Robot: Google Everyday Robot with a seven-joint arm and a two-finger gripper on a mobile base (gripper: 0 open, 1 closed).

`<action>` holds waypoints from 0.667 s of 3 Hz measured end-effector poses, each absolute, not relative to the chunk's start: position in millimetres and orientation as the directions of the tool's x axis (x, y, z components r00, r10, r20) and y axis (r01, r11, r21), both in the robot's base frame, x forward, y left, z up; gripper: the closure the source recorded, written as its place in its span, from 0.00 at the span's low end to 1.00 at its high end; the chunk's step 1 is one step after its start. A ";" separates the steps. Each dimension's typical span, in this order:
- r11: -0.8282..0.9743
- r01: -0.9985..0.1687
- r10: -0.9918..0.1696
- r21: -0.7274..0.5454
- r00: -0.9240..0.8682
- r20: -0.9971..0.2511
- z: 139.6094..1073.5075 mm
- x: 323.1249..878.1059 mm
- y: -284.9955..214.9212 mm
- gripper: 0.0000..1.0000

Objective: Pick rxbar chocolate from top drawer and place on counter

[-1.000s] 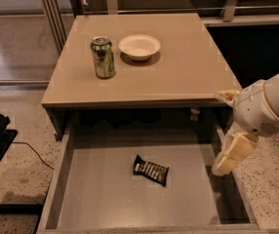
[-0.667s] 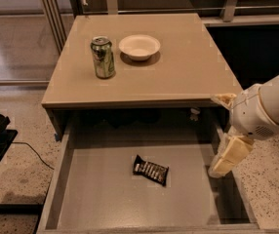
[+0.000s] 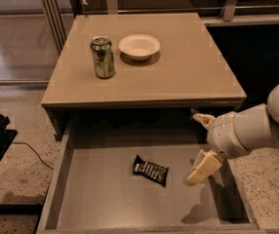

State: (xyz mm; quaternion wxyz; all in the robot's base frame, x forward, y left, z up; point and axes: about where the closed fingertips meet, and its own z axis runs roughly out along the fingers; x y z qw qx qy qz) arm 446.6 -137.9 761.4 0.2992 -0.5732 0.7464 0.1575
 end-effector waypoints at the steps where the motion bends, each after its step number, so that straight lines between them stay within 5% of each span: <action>1: 0.348 -0.931 -0.710 -0.109 -0.186 -0.680 729.6 456.6 -125.9 0.00; 2: 0.347 -0.931 -0.710 -0.110 -0.184 -0.679 729.7 456.1 -125.5 0.00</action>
Offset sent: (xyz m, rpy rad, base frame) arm 0.0051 0.0098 -0.0280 0.0578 -0.0093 -0.0368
